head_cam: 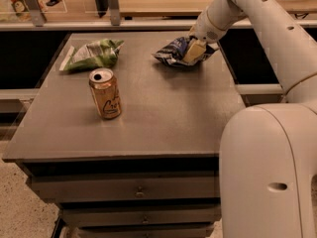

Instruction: Pick blue chip bag

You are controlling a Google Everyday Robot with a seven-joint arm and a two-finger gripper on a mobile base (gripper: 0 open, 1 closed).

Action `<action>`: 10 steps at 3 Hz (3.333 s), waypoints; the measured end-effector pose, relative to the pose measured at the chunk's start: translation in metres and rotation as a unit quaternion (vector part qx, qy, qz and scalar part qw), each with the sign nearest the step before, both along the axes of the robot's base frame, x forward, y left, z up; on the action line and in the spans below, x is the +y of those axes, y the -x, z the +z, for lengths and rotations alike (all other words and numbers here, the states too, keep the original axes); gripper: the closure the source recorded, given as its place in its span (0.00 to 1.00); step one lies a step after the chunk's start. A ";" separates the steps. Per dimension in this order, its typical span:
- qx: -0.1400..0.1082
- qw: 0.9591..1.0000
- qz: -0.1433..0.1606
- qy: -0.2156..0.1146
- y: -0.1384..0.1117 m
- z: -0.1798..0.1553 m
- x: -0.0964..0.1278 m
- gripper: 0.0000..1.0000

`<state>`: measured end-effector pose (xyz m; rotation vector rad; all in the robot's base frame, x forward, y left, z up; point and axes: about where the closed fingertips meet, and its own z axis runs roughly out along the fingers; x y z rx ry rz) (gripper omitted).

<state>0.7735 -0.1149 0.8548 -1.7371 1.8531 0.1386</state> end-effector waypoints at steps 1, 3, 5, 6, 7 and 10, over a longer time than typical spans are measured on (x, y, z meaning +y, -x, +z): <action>0.010 1.000 0.003 -0.018 0.004 0.002 0.005 0.85; 0.012 0.994 0.000 -0.110 0.029 0.040 -0.020 1.00; 0.032 0.975 0.001 -0.219 0.067 0.078 -0.047 1.00; 0.087 0.953 -0.002 -0.290 0.092 0.088 -0.045 1.00; 0.126 0.934 -0.018 -0.333 0.108 0.098 -0.041 1.00; 0.140 0.871 -0.090 -0.462 0.168 0.111 -0.025 1.00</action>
Offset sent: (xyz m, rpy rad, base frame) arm -0.0255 -0.0190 0.0492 0.2963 0.0528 -0.0293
